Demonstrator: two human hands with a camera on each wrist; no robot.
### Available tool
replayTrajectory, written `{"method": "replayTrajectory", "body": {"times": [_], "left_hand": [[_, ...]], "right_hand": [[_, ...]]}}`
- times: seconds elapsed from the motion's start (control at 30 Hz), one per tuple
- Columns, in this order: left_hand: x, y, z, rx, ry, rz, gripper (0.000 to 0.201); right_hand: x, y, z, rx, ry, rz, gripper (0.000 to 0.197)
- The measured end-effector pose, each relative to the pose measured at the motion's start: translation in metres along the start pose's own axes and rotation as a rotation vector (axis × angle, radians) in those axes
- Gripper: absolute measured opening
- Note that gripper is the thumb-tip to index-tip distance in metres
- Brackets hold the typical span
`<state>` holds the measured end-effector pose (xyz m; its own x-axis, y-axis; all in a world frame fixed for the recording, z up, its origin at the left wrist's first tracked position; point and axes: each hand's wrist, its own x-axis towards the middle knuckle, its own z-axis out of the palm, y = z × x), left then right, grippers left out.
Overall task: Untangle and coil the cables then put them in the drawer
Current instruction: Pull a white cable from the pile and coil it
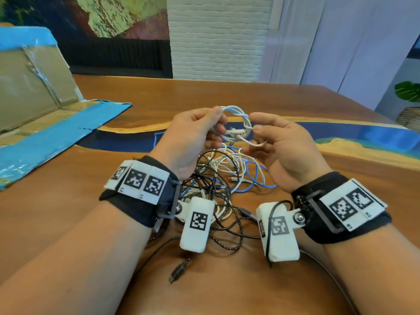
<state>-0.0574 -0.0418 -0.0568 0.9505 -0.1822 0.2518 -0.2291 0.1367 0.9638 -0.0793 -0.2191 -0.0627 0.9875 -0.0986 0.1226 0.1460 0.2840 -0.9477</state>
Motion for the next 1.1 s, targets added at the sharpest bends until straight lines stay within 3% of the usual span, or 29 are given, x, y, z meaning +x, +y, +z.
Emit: {"method": "replayTrajectory", "body": {"times": [0.2, 0.33, 0.47, 0.63, 0.8, 1.0, 1.1], "left_hand": [[0.000, -0.004, 0.006, 0.085, 0.033, 0.116, 0.030], [0.000, -0.001, 0.006, 0.094, 0.062, 0.169, 0.030], [0.001, 0.003, 0.004, 0.000, 0.110, 0.172, 0.030], [-0.002, 0.007, 0.011, -0.218, 0.076, 0.101, 0.030], [-0.007, 0.008, 0.022, -0.363, -0.016, 0.030, 0.027], [-0.009, 0.003, 0.027, -0.321, -0.030, 0.005, 0.028], [-0.009, 0.002, 0.026, -0.240, -0.050, 0.019, 0.029]], "right_hand": [[-0.003, -0.003, -0.001, -0.080, -0.066, 0.003, 0.016], [-0.002, -0.004, -0.003, -0.204, -0.031, -0.034, 0.010], [0.001, 0.000, -0.004, -0.218, -0.045, -0.050, 0.008], [0.002, 0.006, -0.005, -0.409, -0.030, -0.158, 0.013], [-0.001, 0.008, 0.003, -0.046, 0.030, -0.129, 0.012], [-0.006, 0.009, 0.012, 0.306, 0.015, -0.036, 0.020], [-0.008, 0.007, 0.014, 0.395, 0.017, -0.015, 0.012]]}}
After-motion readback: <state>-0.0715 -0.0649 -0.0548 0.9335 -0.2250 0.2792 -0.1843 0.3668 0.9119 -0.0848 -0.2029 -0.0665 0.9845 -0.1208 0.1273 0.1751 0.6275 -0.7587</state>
